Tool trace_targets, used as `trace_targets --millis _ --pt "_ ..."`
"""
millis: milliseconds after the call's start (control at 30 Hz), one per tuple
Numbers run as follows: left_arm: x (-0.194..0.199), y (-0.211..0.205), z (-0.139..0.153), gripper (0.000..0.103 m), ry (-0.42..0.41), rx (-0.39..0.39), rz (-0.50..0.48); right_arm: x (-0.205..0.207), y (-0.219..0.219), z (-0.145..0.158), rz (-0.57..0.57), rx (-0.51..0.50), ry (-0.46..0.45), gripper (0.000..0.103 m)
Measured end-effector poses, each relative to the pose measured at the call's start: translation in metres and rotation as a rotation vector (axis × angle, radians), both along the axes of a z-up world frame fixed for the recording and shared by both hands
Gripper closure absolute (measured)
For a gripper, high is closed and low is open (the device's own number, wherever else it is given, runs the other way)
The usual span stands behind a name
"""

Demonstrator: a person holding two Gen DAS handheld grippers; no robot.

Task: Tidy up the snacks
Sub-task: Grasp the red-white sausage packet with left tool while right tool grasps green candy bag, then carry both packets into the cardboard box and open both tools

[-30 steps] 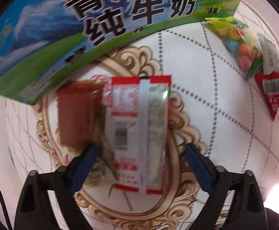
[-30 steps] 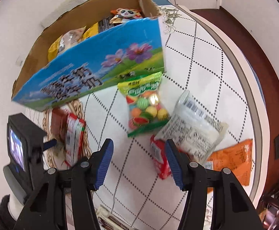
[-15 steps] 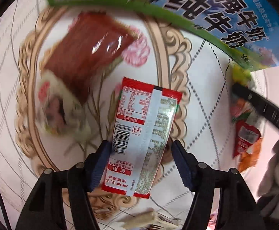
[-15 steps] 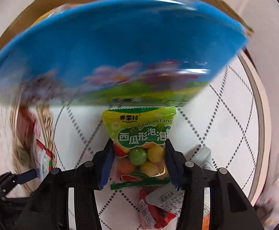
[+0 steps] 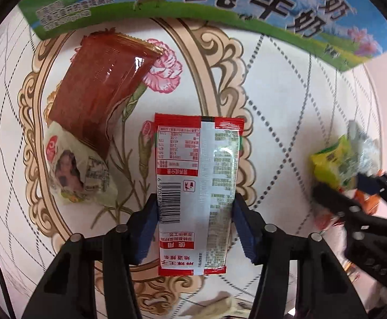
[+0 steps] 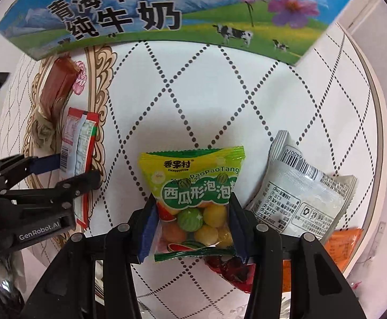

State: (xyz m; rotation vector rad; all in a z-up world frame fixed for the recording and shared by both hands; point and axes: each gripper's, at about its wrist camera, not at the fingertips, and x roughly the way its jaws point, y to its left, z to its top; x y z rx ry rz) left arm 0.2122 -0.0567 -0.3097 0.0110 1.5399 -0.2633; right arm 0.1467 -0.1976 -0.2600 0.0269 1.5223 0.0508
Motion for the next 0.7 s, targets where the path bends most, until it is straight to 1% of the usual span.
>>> trace_targets --millis 100,267,300,400,533,600,700 --pt "0.002 -0.001 0.004 0.054 0.006 -0.023 0.034 0.003 -0.003 -0.005 -0.013 0.010 0.004 0.050" --pt "0.000 0.006 0.005 0.056 -0.001 -0.022 0.050 0.006 -0.005 -0.009 0.002 0.004 -0.019 0.051" --pt "-0.007 0.017 0.007 0.056 -0.008 -0.022 0.047 0.003 -0.003 -0.009 0.000 0.007 -0.023 0.051" --pt "-0.016 0.023 0.018 0.058 -0.025 -0.034 0.044 -0.013 -0.003 -0.004 -0.022 0.038 -0.046 0.051" --pt "-0.024 0.023 0.043 0.058 -0.061 -0.077 0.032 -0.026 -0.017 0.007 -0.059 0.113 -0.063 0.052" --pt "-0.028 0.025 0.061 0.058 -0.087 -0.099 0.032 -0.029 -0.024 0.019 -0.076 0.157 -0.085 0.052" --pt "-0.032 0.028 0.094 0.058 -0.121 -0.156 0.045 -0.032 -0.030 0.045 -0.074 0.198 -0.134 0.052"
